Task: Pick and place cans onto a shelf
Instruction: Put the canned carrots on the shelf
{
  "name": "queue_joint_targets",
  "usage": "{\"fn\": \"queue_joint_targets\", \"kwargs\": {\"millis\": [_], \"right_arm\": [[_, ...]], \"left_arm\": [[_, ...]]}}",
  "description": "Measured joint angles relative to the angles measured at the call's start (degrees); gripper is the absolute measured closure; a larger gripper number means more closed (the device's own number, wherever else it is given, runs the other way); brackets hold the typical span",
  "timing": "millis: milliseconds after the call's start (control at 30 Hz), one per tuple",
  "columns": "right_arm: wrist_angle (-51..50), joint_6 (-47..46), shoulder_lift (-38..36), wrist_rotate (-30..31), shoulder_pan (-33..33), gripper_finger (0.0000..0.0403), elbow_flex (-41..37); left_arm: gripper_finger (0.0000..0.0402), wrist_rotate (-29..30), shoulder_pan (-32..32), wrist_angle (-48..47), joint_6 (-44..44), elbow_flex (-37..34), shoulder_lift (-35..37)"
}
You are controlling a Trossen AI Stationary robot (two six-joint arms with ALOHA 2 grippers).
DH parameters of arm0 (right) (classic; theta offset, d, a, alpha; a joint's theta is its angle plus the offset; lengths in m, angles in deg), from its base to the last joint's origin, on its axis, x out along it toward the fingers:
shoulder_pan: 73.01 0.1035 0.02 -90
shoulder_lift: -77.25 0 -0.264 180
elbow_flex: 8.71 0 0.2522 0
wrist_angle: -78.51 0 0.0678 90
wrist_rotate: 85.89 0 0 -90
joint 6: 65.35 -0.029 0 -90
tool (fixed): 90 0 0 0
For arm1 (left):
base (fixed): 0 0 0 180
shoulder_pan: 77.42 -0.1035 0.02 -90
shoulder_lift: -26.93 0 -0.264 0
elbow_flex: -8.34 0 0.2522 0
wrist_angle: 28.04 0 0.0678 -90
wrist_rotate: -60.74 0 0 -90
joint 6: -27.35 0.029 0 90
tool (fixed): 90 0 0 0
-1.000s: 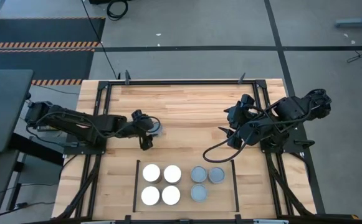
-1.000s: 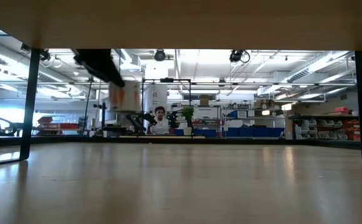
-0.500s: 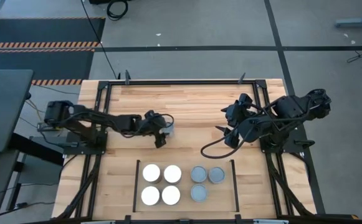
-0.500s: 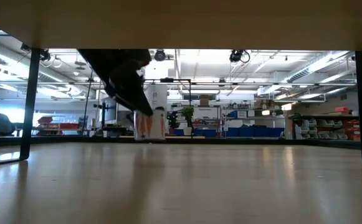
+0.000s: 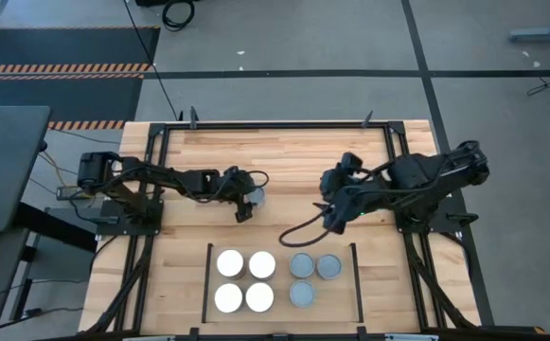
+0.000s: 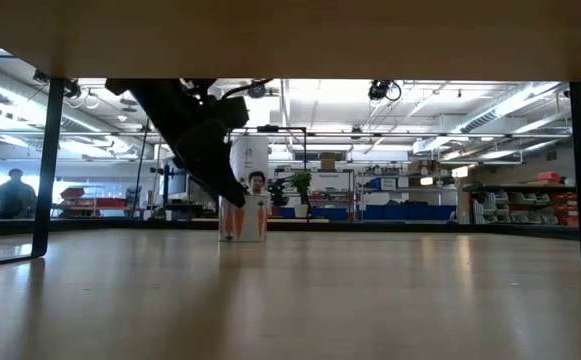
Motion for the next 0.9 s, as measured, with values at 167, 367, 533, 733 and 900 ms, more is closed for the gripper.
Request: {"fn": "queue_joint_targets", "kwargs": {"millis": [167, 367, 533, 733, 900], "right_arm": [[6.10, 5.53, 3.15, -1.51, -2.10, 0.0085, 0.00], [14.50, 13.35, 6.92, -4.60, -7.32, 0.0064, 0.02], [17.90, 19.58, 11.46, -13.82, -12.46, 0.0032, 0.00], [25.02, 31.15, 19.56, -24.31, -18.47, 0.0004, 0.00], [31.37, 38.60, 26.87, -31.33, -23.35, 0.0012, 0.00]], "left_arm": [[0.0075, -4.17, -0.46, -4.45, 1.95, 1.51, 1.01], [0.0080, -6.53, 0.05, -14.59, 6.01, 6.21, 6.77], [0.0081, -4.67, -0.06, -27.90, 5.45, 8.46, 15.69], [0.0082, 1.57, -0.80, -43.30, 0.28, 8.50, 29.81], [0.0082, 3.51, -0.72, -53.31, -9.26, 8.48, 41.30]]}}
